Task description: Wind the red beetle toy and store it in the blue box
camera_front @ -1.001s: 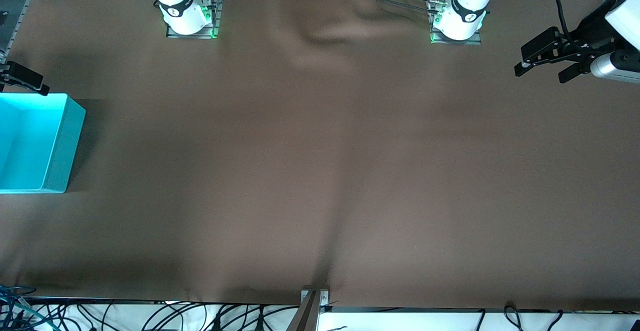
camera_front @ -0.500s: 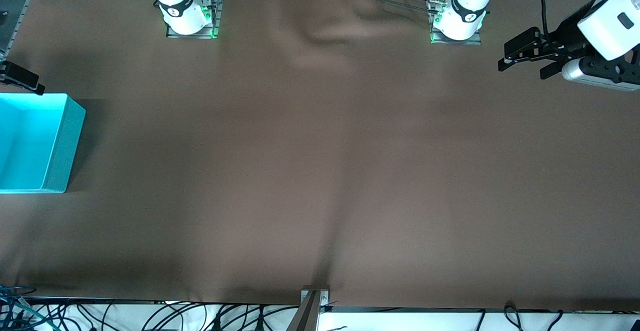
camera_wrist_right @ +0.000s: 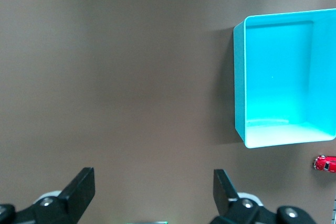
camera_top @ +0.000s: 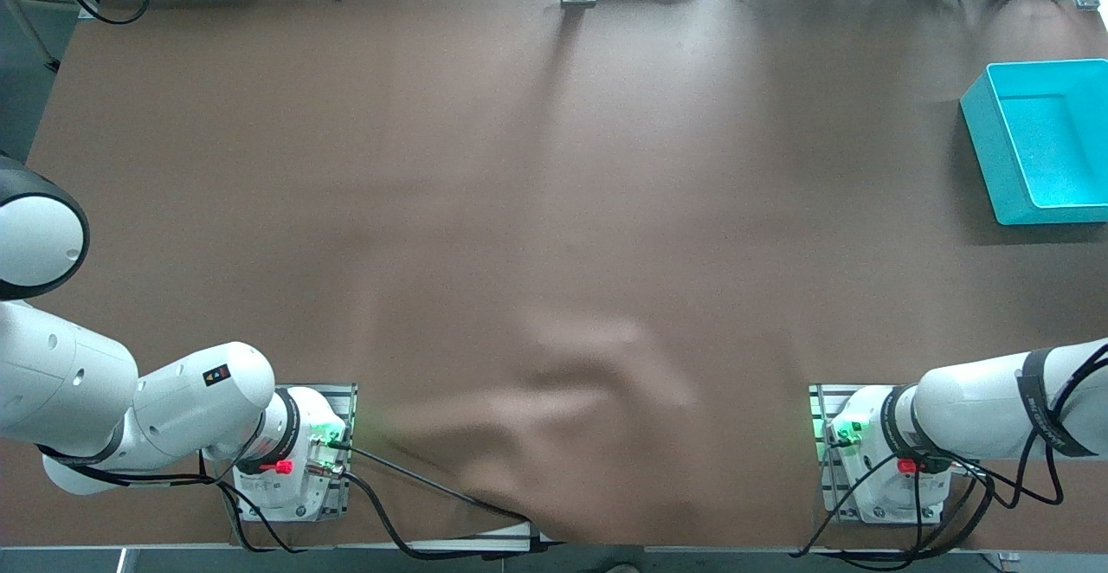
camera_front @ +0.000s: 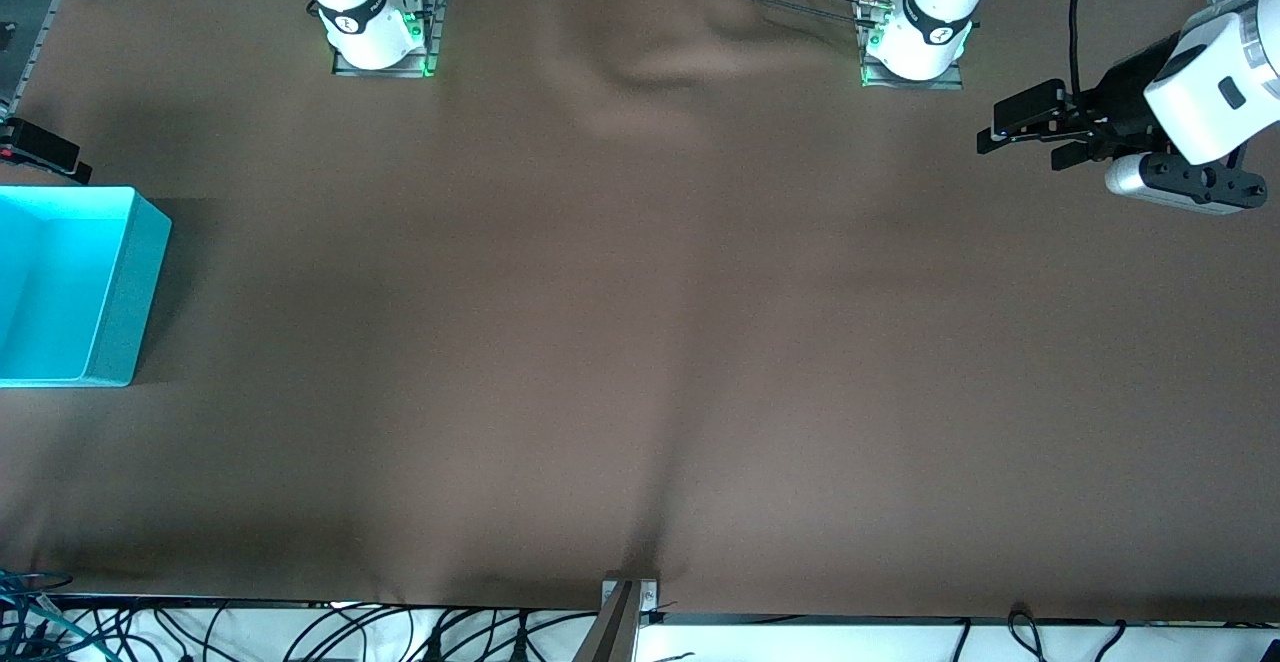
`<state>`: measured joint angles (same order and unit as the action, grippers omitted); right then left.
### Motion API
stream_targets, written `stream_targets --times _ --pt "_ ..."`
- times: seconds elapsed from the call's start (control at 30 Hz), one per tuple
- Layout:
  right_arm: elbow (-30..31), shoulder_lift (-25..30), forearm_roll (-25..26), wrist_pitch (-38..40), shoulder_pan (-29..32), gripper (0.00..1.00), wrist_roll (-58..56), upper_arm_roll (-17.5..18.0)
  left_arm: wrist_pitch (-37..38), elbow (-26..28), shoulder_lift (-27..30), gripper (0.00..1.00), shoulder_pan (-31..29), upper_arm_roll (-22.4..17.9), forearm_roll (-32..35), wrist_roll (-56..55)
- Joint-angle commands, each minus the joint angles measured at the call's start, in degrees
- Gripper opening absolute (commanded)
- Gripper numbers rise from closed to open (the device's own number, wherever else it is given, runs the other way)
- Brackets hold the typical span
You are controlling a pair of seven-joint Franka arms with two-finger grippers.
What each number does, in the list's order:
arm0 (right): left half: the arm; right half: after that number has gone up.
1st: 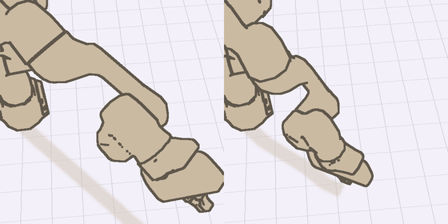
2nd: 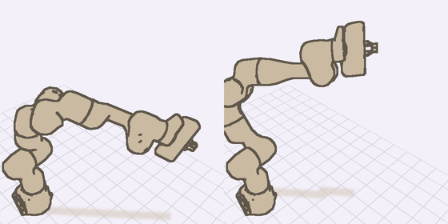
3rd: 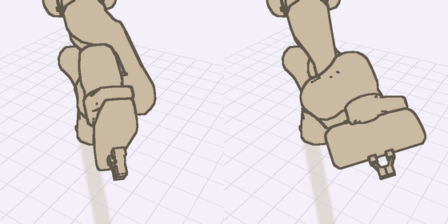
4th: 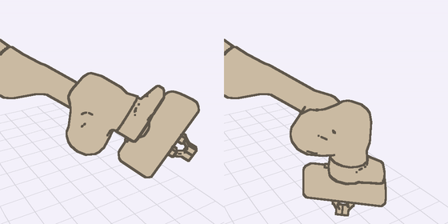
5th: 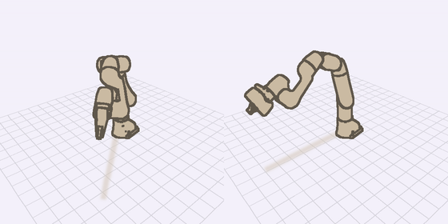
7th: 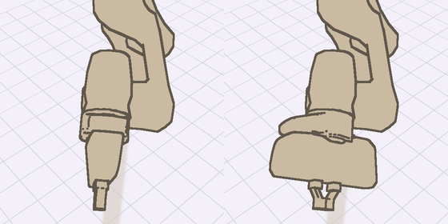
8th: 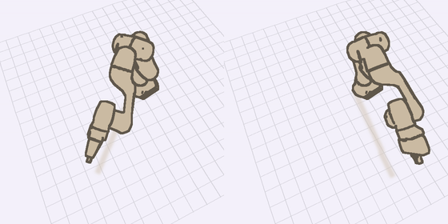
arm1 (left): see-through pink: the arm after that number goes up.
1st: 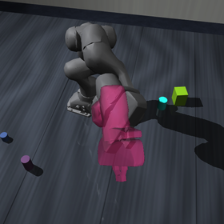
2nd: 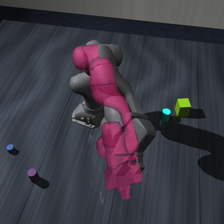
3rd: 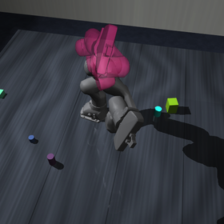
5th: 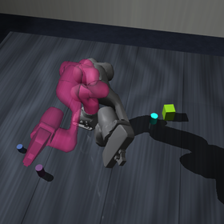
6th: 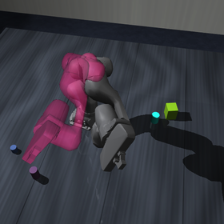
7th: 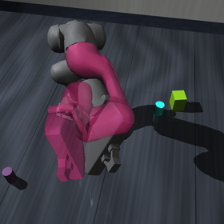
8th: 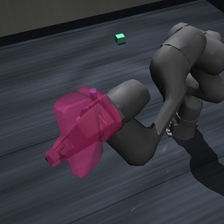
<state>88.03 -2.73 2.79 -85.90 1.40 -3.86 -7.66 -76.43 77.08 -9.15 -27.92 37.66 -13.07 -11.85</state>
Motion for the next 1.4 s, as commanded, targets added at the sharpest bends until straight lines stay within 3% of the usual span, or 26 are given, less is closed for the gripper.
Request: stream_targets --times 0.0,0.2,0.37,0.67,0.8,1.37 --pt "-1.01 0.35 0.64 2.31 0.36 1.00 -0.98 -1.22 0.84 0.00 0.27 1.00 0.14 0.57 1.90 -3.17" --pt "-1.01 1.05 0.64 3.46 0.36 1.00 -1.06 -2.80 6.03 -0.52 1.06 1.00 0.14 0.84 2.08 -2.91" --pt "-1.01 1.14 0.64 3.98 0.36 1.00 -1.76 -4.12 6.38 -0.70 3.60 1.00 -0.56 0.40 2.08 -2.91" --pt "-1.10 1.32 0.64 4.07 0.36 1.00 -7.56 -8.07 5.86 -2.20 3.43 1.00 -1.79 -2.06 4.36 -2.56" --pt "-1.10 1.41 0.64 4.07 0.36 1.00 -10.90 -10.62 5.59 -2.28 3.26 1.00 -1.88 -2.68 8.66 -2.56" --pt "-1.01 0.53 0.73 3.02 0.36 1.00 -22.33 -24.24 1.55 -2.29 -0.52 1.00 -2.93 -3.82 9.38 -2.38"
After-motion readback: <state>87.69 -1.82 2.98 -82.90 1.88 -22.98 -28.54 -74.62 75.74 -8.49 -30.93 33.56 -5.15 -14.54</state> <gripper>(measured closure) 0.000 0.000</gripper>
